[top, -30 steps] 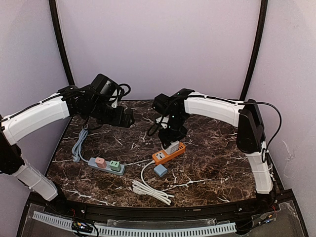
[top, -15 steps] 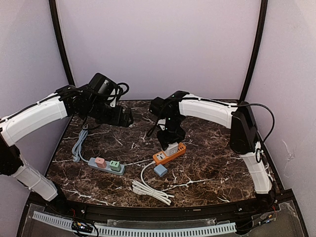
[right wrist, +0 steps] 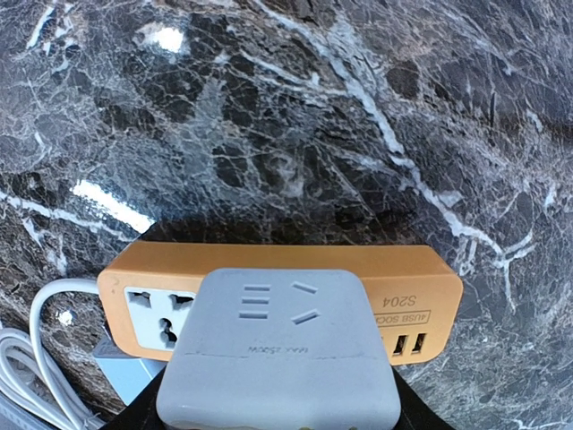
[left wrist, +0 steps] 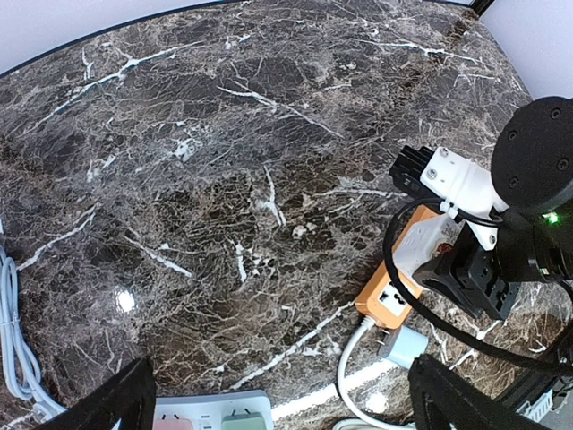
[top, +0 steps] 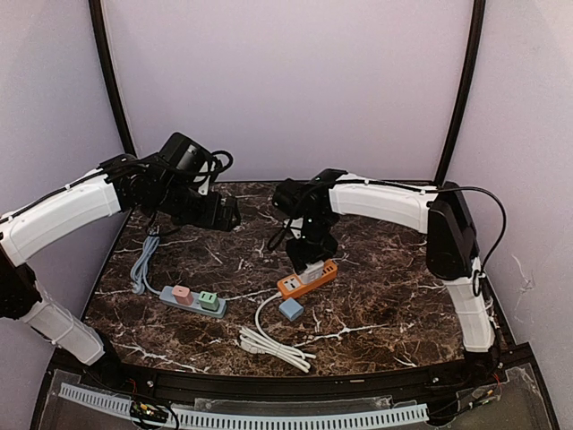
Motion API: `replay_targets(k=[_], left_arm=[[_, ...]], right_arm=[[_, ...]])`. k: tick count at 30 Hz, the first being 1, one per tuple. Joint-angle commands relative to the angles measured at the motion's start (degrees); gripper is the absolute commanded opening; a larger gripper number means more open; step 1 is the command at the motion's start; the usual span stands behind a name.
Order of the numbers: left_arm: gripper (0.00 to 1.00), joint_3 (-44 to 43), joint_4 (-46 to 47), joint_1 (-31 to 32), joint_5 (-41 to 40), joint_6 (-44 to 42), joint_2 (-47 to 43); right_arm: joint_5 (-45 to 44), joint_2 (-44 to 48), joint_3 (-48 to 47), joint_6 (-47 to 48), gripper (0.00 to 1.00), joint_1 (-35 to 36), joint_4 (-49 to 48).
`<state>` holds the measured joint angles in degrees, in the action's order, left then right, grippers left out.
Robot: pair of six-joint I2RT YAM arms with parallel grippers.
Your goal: Insert the plug
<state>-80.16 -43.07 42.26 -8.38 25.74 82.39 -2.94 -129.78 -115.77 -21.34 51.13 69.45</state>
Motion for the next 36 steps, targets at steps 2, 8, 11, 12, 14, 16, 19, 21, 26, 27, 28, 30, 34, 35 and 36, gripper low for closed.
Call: replay_targets(k=[2,8,11,12,14,16,19,21,26,27,28,30,34,35,36], left_arm=[[0.99,1.0,-1.5,-0.2,0.0,0.8,-2.2],[0.99,1.7,-0.6,-0.2,0.8,2.4,-2.4],[0.99,1.9,0.0,-0.2,0.9,2.8,-2.3],[0.99,2.0,0.2,-0.2,0.9,2.9,-2.3],[0.99,2.2,0.5,-0.2,0.9,2.9,-2.2],[0.99,2.2,0.9,-0.2,0.8,2.8,-2.0],[0.98,1.6,0.9,-0.2,0.8,2.5,-1.6],[0.99,1.1,0.7,-0.2,0.7,2.3,-1.4],[0.99,-0.3,-0.4,-0.2,0.9,1.9,-0.5],[0.98,-0.6,-0.6,-0.2,0.9,1.9,-0.4],[0.99,-0.8,-0.8,-0.2,0.9,1.6,-0.3],[0.98,-1.0,-1.2,-0.2,0.9,0.9,-0.1],[0.99,-1.5,-2.4,-0.2,0.6,-1.5,0.2],[0.98,-1.6,-2.7,-0.2,0.3,-2.0,0.3],[0.99,-1.7,-2.8,-0.2,0.2,-2.8,0.3]], right_arm=[[-3.9,-1.5,12.4,-1.8,0.0,-1.6,6.5],[-5.5,2.9,21.5,-0.1,0.0,-3.4,4.0],[-6.1,5.0,25.3,0.5,0.0,-4.2,3.2],[-6.2,5.4,26.1,0.7,0.0,-4.3,2.9],[-6.1,5.6,26.7,1.2,0.0,-4.5,2.1],[-5.6,4.7,26.0,1.4,0.0,-4.5,1.6],[-3.3,2.8,23.2,1.0,0.0,-4.4,1.1],[-1.3,1.8,21.5,0.3,0.0,-4.4,0.6],[0.8,-0.3,19.3,-2.5,0.0,-4.8,0.1],[1.6,-0.6,19.2,-2.7,0.0,-5.0,-0.2],[2.3,-1.0,19.0,-2.7,0.0,-5.2,-0.4],[2.7,-1.9,17.9,-2.1,0.0,-5.3,-0.5],[3.5,-2.8,15.8,4.6,0.0,-3.9,-1.1],[1.4,-2.8,15.9,5.4,0.0,-3.3,-0.7],[0.4,-2.8,16.2,5.6,0.0,-3.4,-0.5]])
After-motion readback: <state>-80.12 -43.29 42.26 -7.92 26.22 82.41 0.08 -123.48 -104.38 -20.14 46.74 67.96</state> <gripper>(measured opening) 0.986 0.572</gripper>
